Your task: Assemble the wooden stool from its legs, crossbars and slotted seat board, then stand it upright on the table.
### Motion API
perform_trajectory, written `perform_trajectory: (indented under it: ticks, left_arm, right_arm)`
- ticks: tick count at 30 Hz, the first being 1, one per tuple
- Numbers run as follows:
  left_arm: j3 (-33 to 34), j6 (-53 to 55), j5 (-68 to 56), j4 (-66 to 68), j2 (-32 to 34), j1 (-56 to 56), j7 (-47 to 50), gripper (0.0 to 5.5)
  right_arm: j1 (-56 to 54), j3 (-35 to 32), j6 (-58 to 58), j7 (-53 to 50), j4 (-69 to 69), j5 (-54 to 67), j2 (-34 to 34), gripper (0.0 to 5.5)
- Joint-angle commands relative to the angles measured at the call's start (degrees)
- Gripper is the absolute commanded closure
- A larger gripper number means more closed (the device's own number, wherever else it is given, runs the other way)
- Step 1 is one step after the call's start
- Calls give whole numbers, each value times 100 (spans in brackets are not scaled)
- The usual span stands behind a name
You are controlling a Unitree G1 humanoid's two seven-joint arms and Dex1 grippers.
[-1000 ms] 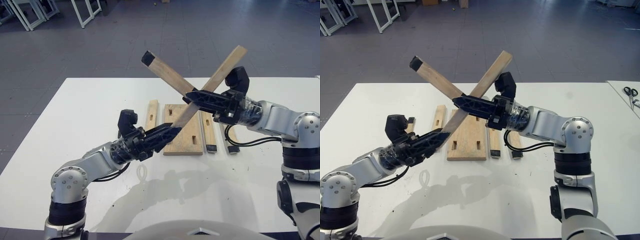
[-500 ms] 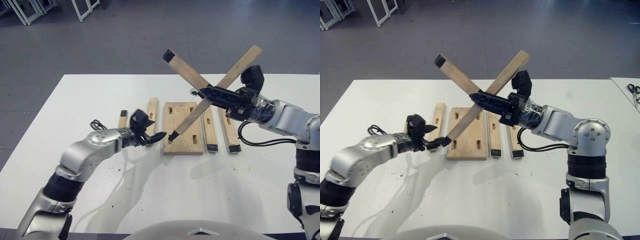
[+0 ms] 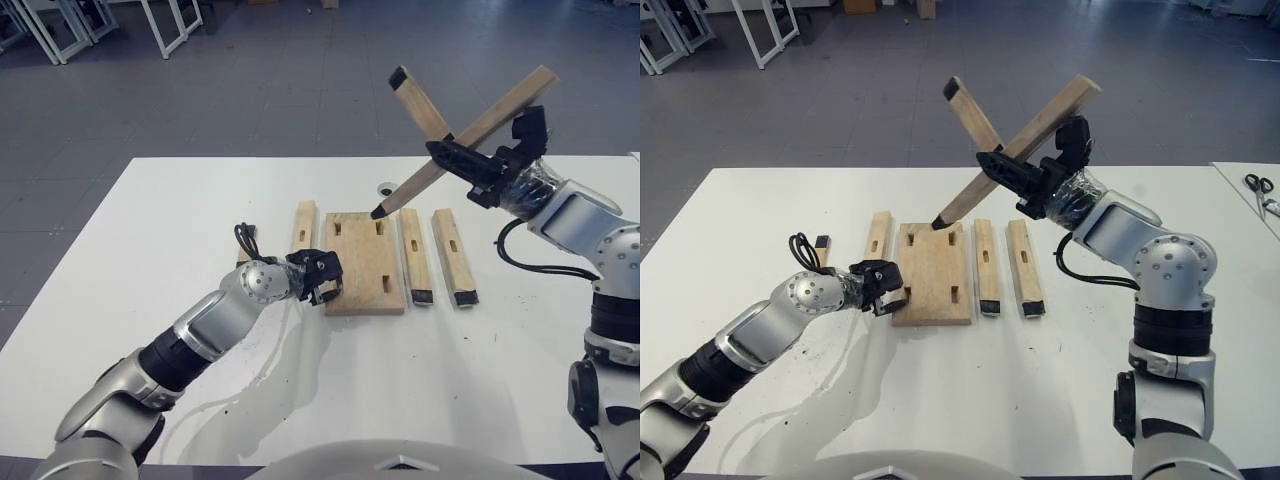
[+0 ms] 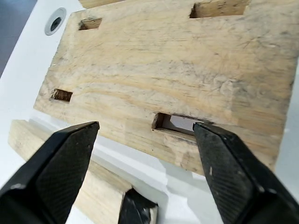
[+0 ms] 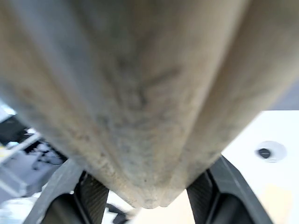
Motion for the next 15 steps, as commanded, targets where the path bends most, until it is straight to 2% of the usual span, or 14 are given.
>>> perform_trajectory:
  ticks: [1, 3, 5, 10, 15]
  left_arm:
    - [-381, -349, 174, -178, 1576, 1138, -1236, 175]
    - [-98, -1200, 94, -63, 2328, 1488, -1736, 175]
    - [186, -1773, 136, 246, 2684, 1574, -1997, 175]
    - [611, -2070, 195, 515, 2288, 1539, -2114, 175]
    - [826, -1980, 266, 378, 2020, 1881, -2017, 175]
  right_arm:
    - [125, 287, -94, 837, -68, -527, -140, 348]
    - [376, 569, -84, 1472, -219, -774, -277, 348]
    - [552, 832, -120, 1890, -356, -989, -273, 348]
    - [846, 1415, -300, 2291, -636, -1513, 181, 348]
    - [1249, 1540, -144, 2142, -1145, -1603, 536, 348]
